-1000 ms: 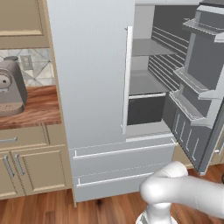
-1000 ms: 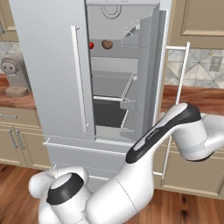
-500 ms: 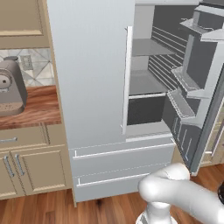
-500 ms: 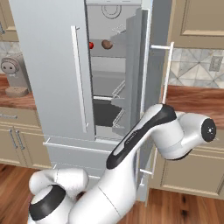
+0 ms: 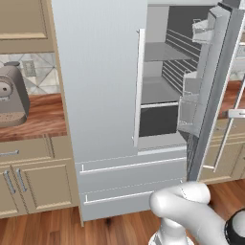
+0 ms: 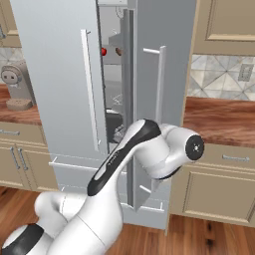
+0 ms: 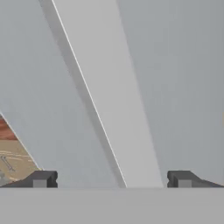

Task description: Place the tomato in the correct fridge rack based on whether it is a fruit or vegetable. Finally, close the fridge door.

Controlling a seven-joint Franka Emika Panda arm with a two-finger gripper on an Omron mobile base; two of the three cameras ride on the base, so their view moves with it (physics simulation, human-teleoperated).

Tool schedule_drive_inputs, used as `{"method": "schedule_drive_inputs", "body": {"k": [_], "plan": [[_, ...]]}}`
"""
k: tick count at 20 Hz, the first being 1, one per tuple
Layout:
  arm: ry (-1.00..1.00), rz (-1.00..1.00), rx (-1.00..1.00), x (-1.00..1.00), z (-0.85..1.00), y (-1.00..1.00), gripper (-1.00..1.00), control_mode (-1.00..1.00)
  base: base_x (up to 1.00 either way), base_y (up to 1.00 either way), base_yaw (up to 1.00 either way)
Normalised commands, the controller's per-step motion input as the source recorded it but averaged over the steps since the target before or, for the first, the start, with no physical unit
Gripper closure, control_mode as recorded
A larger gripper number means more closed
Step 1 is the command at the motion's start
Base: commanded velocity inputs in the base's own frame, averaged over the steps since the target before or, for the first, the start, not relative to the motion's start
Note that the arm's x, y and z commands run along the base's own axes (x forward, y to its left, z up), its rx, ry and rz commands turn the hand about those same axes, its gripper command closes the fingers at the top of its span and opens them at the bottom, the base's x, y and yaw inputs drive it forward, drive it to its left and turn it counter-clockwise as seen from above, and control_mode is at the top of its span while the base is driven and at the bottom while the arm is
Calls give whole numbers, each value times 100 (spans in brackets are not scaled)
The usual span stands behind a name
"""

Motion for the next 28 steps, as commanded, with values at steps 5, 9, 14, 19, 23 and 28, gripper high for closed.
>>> {"method": "schedule_drive_inputs", "body": {"k": [5, 9, 14, 19, 23, 28], "plan": [[-7, 0, 2, 43, 0, 100, -100, -100, 0, 0, 0], [-5, 0, 6, 50, 0, 97, -100, -100, 0, 0, 0], [-3, -3, 6, 59, 2, 76, -100, -100, 0, 0, 0], [-3, -10, 1, 85, 9, 51, -100, -100, 0, 0, 0], [-6, -14, 0, 85, 14, 36, -100, -100, 0, 0, 0], [-7, -14, 7, 79, 16, 8, -100, -100, 0, 0, 0]]}}
